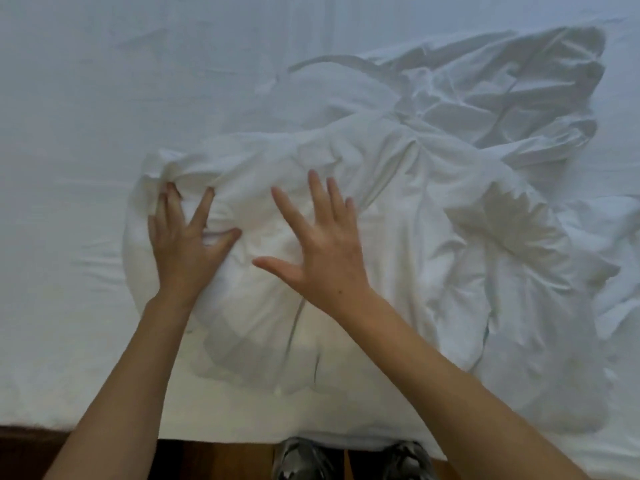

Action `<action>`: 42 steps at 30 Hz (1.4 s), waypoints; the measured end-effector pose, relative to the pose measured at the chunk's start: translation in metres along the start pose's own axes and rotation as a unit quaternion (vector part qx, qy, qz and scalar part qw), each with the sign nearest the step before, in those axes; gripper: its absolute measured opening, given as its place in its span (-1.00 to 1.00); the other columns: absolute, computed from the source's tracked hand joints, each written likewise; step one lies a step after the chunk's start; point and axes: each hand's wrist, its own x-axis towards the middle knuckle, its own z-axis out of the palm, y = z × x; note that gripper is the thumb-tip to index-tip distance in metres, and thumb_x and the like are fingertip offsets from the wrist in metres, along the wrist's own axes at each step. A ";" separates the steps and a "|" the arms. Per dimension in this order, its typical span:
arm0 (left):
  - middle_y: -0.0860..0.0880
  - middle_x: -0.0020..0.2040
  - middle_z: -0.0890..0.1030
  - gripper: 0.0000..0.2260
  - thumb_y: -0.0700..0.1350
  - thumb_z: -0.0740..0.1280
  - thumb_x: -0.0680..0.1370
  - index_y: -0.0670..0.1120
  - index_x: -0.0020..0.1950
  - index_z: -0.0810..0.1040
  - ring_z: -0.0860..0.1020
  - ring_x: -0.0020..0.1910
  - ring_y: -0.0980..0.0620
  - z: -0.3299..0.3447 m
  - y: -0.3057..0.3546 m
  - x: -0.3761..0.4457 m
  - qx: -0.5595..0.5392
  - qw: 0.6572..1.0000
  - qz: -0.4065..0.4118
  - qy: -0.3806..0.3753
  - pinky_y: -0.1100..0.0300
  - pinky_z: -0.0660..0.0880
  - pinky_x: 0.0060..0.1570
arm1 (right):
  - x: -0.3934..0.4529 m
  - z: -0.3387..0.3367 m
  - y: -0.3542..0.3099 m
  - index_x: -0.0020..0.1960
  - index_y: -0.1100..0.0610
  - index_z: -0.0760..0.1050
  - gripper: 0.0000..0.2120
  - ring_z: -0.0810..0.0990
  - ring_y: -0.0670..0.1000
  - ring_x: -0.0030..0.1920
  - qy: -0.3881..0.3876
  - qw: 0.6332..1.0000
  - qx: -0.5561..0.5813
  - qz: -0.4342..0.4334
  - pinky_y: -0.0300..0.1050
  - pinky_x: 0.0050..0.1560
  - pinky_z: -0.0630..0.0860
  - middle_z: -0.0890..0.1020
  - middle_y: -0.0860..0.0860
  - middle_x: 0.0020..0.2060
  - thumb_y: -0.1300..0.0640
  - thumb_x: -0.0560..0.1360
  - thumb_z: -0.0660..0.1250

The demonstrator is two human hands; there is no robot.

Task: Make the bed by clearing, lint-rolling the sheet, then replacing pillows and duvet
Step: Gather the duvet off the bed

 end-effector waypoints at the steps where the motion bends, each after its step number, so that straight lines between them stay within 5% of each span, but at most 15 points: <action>1: -0.25 0.56 0.09 -0.30 0.34 0.20 0.42 0.08 0.51 0.31 0.07 0.54 -0.20 0.000 -0.005 0.001 -0.014 1.000 0.005 -0.002 -0.16 0.07 0.45 | 0.010 0.024 -0.006 0.50 -0.09 0.23 -0.18 0.10 0.31 0.50 -0.047 0.998 -0.049 -0.010 0.38 0.38 0.10 0.16 0.23 0.51 -0.45 0.35 0.16; 4: -0.20 0.57 0.11 -0.22 0.37 0.18 0.43 0.01 0.56 0.19 0.08 0.55 -0.15 -0.003 -0.039 0.006 -0.019 1.000 0.013 0.010 -0.21 -0.01 0.46 | 0.029 0.084 0.011 0.55 -0.16 0.01 -0.10 -0.08 0.28 0.53 -0.189 0.976 -0.104 0.039 0.45 0.37 0.03 -0.06 0.16 0.56 -0.49 0.33 0.20; 7: -0.18 0.59 0.07 -0.02 0.39 0.30 0.37 -0.04 0.60 -0.03 0.05 0.56 -0.14 0.000 -0.094 0.004 -0.070 0.989 -0.127 -0.019 -0.20 -0.08 0.47 | 0.034 0.112 0.031 0.55 -0.18 -0.12 -0.08 -0.18 0.21 0.54 -0.224 0.967 -0.092 0.078 0.40 0.43 -0.10 -0.18 0.08 0.56 -0.49 0.36 0.19; 10: -0.07 0.57 0.18 0.18 0.42 0.36 0.18 0.02 0.60 -0.16 0.23 0.51 -0.09 0.019 -0.132 -0.004 -0.312 0.903 -0.260 -0.141 -0.03 0.16 0.47 | 0.040 0.125 0.037 0.55 -0.20 -0.16 -0.08 -0.20 0.18 0.54 -0.230 0.964 -0.092 0.095 0.37 0.44 -0.12 -0.20 0.05 0.56 -0.48 0.37 0.19; 12: -0.04 0.55 0.22 0.22 0.45 0.34 0.10 0.06 0.60 -0.14 0.29 0.47 -0.09 0.036 -0.147 -0.002 -0.362 0.870 -0.273 -0.195 0.00 0.22 0.45 | 0.045 0.133 0.041 0.55 -0.20 -0.16 -0.08 -0.20 0.17 0.54 -0.239 0.962 -0.080 0.108 0.35 0.45 -0.11 -0.20 0.04 0.56 -0.46 0.37 0.21; 18: -0.06 0.58 0.14 0.37 0.60 0.30 -0.04 0.06 0.60 -0.20 0.24 0.50 -0.14 0.079 -0.174 0.028 -0.319 0.852 -0.267 -0.318 -0.11 0.24 0.43 | 0.058 0.153 0.057 0.54 -0.21 -0.17 -0.08 -0.18 0.11 0.55 -0.248 0.958 -0.077 0.123 0.32 0.45 -0.08 -0.17 0.01 0.56 -0.42 0.37 0.25; 22: -0.04 0.57 0.15 0.50 0.65 0.28 -0.20 0.03 0.60 -0.11 0.25 0.50 -0.10 0.089 -0.167 0.042 -0.325 0.851 -0.254 -0.326 -0.03 0.29 0.36 | 0.060 0.163 0.062 0.54 -0.22 -0.18 -0.07 -0.17 0.10 0.55 -0.247 0.957 -0.080 0.133 0.32 0.44 -0.07 -0.16 0.01 0.57 -0.43 0.37 0.25; 26: -0.16 0.13 0.55 0.08 0.49 0.27 0.04 -0.18 0.38 0.40 0.55 0.01 -0.05 0.077 -0.141 0.024 -0.353 0.842 -0.272 -0.305 0.14 0.38 -0.08 | 0.059 0.157 0.060 0.54 -0.22 -0.17 -0.07 -0.17 0.11 0.55 -0.253 0.955 -0.076 0.136 0.35 0.42 -0.05 -0.16 0.01 0.57 -0.43 0.36 0.26; 29: -0.22 0.01 0.59 -0.11 0.44 0.46 0.10 -0.18 0.19 0.52 0.55 -0.11 -0.08 0.049 -0.121 0.012 -0.405 0.812 -0.312 -0.283 0.13 0.42 -0.15 | 0.058 0.140 0.060 0.54 -0.21 -0.19 -0.04 -0.17 0.11 0.55 -0.282 0.946 -0.054 0.148 0.31 0.46 -0.03 -0.17 0.01 0.57 -0.43 0.35 0.28; 33: 0.01 -0.06 0.64 -0.33 0.13 0.52 0.12 -0.13 0.16 0.57 0.59 -0.20 0.11 -0.022 -0.075 -0.010 -0.434 0.839 -0.267 -0.192 0.24 0.45 -0.18 | 0.054 0.083 0.057 0.56 -0.10 0.05 -0.06 0.08 0.08 0.53 -0.300 0.929 0.120 0.180 0.01 0.45 0.18 0.13 0.07 0.54 -0.28 0.30 0.38; 36: 0.19 -0.29 0.68 -0.56 0.06 0.51 0.08 0.00 -0.09 0.61 0.64 -0.29 0.25 -0.076 -0.007 -0.041 -0.475 0.844 -0.198 -0.149 0.29 0.51 -0.31 | 0.030 0.020 0.049 0.40 0.12 0.40 -0.42 0.53 -0.09 0.22 -0.178 0.900 0.309 0.251 -0.12 0.19 0.47 0.56 0.03 0.24 0.09 0.40 0.35; 38: 0.22 -0.29 0.68 -0.70 -0.08 0.49 0.17 0.02 -0.11 0.61 0.64 -0.29 0.26 -0.095 0.050 -0.062 -0.508 0.836 -0.169 -0.122 0.35 0.53 -0.35 | 0.009 -0.027 0.046 0.35 0.14 0.44 -0.49 0.60 -0.11 0.06 -0.052 0.863 0.410 0.292 -0.17 0.01 0.52 0.63 0.05 0.09 0.27 0.40 0.26; 40: 0.16 -0.22 0.70 -0.70 -0.12 0.48 0.20 -0.01 -0.08 0.64 0.66 -0.21 0.22 -0.105 0.112 -0.080 -0.530 0.831 -0.143 -0.091 0.32 0.56 -0.25 | -0.013 -0.080 0.049 0.41 0.11 0.39 -0.40 0.54 -0.01 0.23 0.045 0.835 0.472 0.278 -0.09 0.18 0.50 0.56 0.10 0.24 0.33 0.38 0.20; 42: 0.11 -0.16 0.70 -0.65 -0.12 0.48 0.21 -0.06 -0.01 0.64 0.65 -0.17 0.22 -0.105 0.174 -0.096 -0.528 0.838 -0.121 -0.070 0.34 0.55 -0.19 | -0.030 -0.137 0.054 0.43 0.07 0.36 -0.43 0.43 -0.02 0.36 0.085 0.846 0.470 0.236 -0.07 0.35 0.41 0.46 0.00 0.37 0.28 0.43 0.26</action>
